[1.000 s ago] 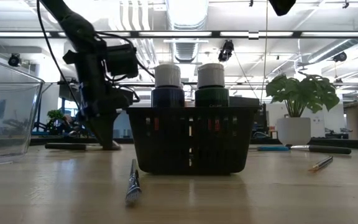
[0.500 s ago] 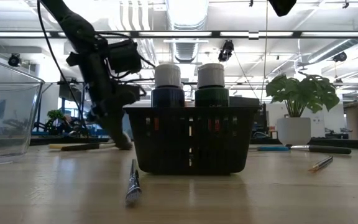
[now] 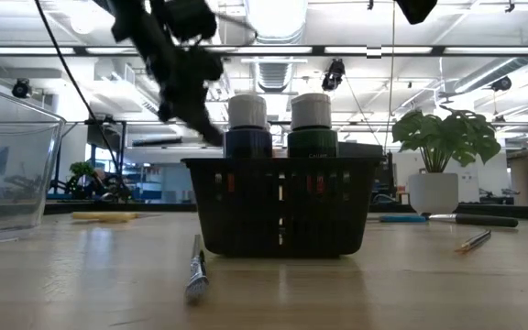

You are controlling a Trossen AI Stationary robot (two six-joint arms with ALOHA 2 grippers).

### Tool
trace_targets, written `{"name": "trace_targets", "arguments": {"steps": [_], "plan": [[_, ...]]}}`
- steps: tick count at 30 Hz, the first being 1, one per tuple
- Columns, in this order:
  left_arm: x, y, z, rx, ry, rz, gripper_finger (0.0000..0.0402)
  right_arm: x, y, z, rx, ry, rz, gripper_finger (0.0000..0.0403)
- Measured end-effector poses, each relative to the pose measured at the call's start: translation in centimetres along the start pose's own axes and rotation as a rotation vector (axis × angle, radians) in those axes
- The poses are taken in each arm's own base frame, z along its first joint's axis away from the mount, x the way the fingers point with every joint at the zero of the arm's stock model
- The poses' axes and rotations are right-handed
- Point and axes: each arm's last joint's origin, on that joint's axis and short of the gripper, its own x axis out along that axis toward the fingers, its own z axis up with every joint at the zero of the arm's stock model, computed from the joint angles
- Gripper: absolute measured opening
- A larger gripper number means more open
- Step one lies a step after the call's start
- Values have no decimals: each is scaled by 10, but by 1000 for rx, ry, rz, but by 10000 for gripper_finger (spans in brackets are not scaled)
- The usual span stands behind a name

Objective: Pick & Place Paint Supplies
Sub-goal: Put the silver highlighter brush into the yellow bin

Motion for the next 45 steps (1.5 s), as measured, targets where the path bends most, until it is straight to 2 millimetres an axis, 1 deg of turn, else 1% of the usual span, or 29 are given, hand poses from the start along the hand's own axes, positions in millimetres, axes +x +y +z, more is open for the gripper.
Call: {"name": "trace_targets", "arguments": {"steps": [3, 6, 11, 14, 17, 20, 24, 27, 29, 31, 32, 34, 36, 40, 45], "plan": [[-17, -7, 13, 17, -46, -45, 5, 0, 0, -1, -3, 6, -1, 343], [-25, -19, 19, 34, -74, -92, 5, 0, 0, -2, -7, 19, -6, 343], [-21, -40, 21, 45, -139, -134, 5, 3, -3, -9, -10, 39, -33, 343], [-17, -44, 27, 43, -230, -152, 4, 5, -4, -13, -12, 47, -37, 343], [-11, -43, 38, 23, -330, -167, 4, 6, -4, -13, -15, 39, -36, 343], [2, -37, 51, 2, -378, -158, 4, 6, -4, -13, -16, 33, -34, 343], [18, -29, 69, -24, -374, -123, 4, 6, -4, -13, -14, 35, -36, 343], [36, -29, 78, -30, -340, -110, 4, 6, -4, -13, -12, 35, -36, 343], [51, -28, 76, -29, -288, -100, 4, 6, -4, -13, -11, 36, -36, 343], [62, -28, 79, -29, -279, -98, 4, 6, -4, -13, -11, 37, -36, 343], [68, -27, 77, -28, -257, -91, 4, 6, -5, -13, -11, 38, -37, 343], [77, -26, 78, -31, -246, -84, 4, 6, -5, -14, -10, 42, -38, 343], [85, -23, 74, -35, -211, -72, 4, 7, -5, -14, -6, 47, -39, 343], [88, -17, 70, -45, -170, -47, 17, 7, -5, -16, 0, 65, -44, 343], [84, -15, 75, -48, -200, -44, 59, 7, -6, -16, 3, 64, -47, 343]]}}
